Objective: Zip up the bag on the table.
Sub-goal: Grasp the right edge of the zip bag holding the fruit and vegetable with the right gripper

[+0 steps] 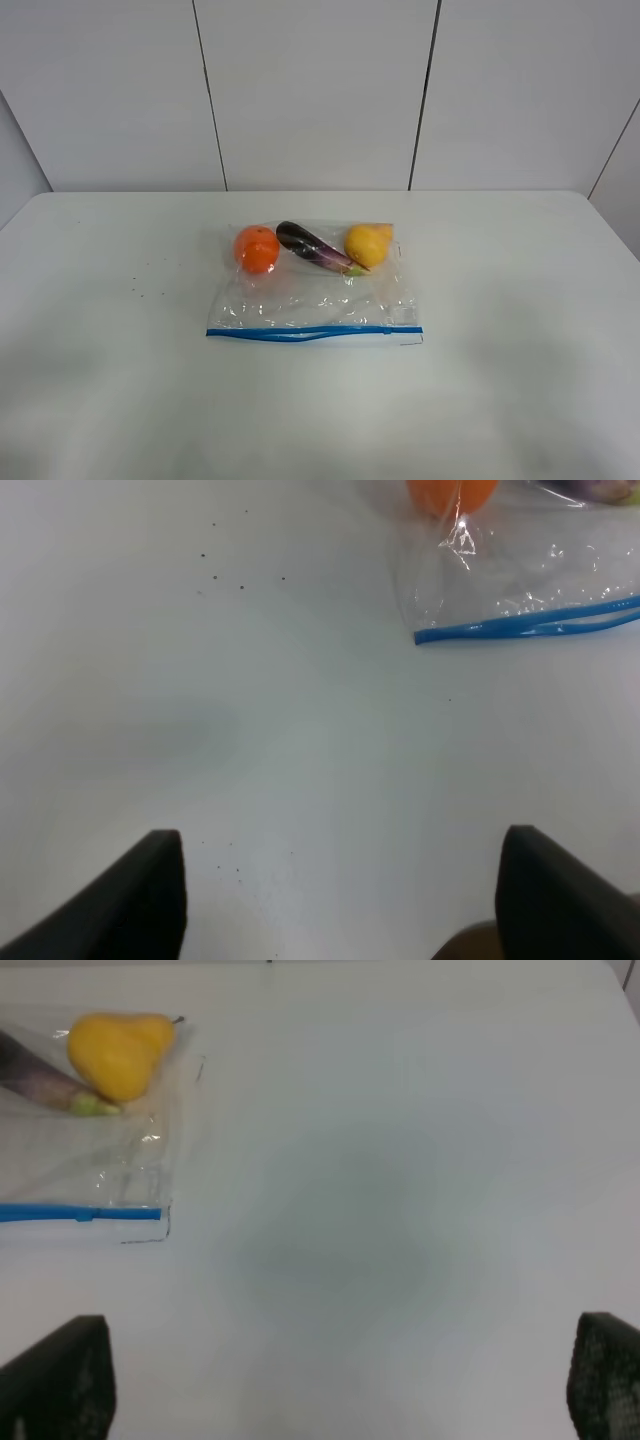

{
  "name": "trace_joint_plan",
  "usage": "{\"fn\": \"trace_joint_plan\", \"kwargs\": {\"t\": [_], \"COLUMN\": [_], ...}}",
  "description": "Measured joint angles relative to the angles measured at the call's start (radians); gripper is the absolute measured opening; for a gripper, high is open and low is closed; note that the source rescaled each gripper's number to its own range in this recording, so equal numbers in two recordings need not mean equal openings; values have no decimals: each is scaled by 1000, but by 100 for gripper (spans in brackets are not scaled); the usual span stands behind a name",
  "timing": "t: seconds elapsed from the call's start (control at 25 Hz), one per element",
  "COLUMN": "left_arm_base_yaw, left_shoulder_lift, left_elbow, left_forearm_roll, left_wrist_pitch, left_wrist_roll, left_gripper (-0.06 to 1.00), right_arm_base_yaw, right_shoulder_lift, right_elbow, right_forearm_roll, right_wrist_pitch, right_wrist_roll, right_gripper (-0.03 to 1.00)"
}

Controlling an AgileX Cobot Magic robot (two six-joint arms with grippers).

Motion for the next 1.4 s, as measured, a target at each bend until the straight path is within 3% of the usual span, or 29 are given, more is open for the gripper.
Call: {"fn": "trace_joint_plan", "kwargs": {"t": [0.44, 0.96, 1.12, 1.4], "left_arm_base_yaw": [0, 0, 0, 0], "left_shoulder_lift": [0, 0, 0, 0], "left_elbow": [0, 0, 0, 0], "left_forearm_roll": [0, 0, 0, 0], "left_wrist_pitch": [0, 0, 0, 0], "left_wrist_roll": [0, 0, 0, 0], "left_gripper": [100, 100, 100, 100], "right_arm_base_yaw": [0, 0, 0, 0], "right_shoulder_lift": [67, 895, 1144, 1491], "right_elbow": [-20, -340, -384, -388], "right_forearm_roll": [1, 132, 173, 394], "right_wrist_pitch": [1, 12, -25, -208], "right_wrist_roll": [0, 0, -27, -278], "right_gripper": [100, 100, 100, 100]}}
